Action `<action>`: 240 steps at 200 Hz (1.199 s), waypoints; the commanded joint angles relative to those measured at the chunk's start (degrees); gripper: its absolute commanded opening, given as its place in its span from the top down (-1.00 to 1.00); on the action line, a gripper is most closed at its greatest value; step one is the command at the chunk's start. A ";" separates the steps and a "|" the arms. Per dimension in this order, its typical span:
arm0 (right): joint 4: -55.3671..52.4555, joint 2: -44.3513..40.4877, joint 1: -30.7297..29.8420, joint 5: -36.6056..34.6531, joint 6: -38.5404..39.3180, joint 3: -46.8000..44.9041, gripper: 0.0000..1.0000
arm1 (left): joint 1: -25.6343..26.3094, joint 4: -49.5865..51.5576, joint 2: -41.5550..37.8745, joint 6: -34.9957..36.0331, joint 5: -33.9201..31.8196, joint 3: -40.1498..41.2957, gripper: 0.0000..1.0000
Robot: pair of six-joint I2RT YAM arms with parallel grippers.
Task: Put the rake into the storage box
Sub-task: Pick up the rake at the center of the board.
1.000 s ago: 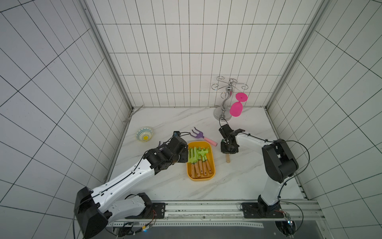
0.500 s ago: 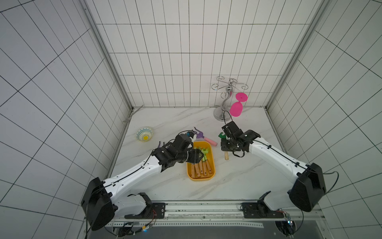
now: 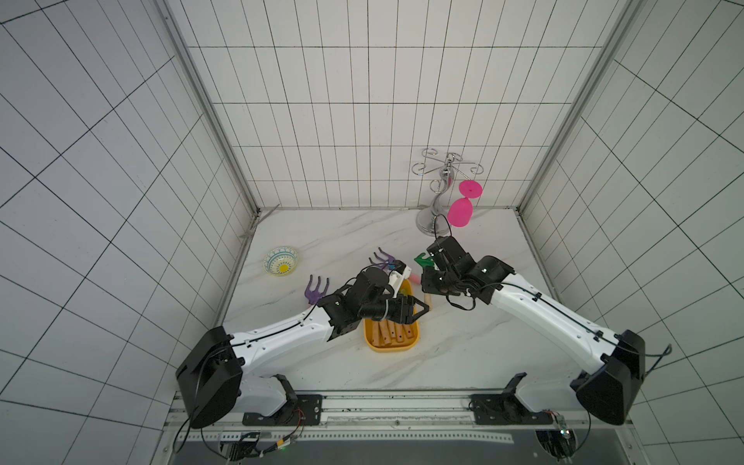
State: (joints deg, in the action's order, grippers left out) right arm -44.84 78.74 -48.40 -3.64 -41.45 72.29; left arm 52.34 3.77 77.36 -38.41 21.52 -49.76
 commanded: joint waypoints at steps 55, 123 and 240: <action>-0.50 -0.66 -2.23 -0.22 -4.29 1.39 0.83 | 2.24 -5.74 1.60 -2.32 -7.15 1.70 -0.11; -0.75 -0.93 -3.00 0.51 -4.74 1.54 0.82 | 2.32 -7.40 2.91 -3.53 -6.37 2.60 0.30; -10.08 -1.74 -3.13 -9.35 6.70 1.45 -0.42 | 0.99 -16.81 -4.58 -11.81 -5.29 20.19 0.87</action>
State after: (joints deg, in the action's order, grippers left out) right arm -48.51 78.78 -51.44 -4.86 -38.74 72.29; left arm 53.30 -6.50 72.44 -47.53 15.55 -32.71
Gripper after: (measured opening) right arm 0.703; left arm 0.227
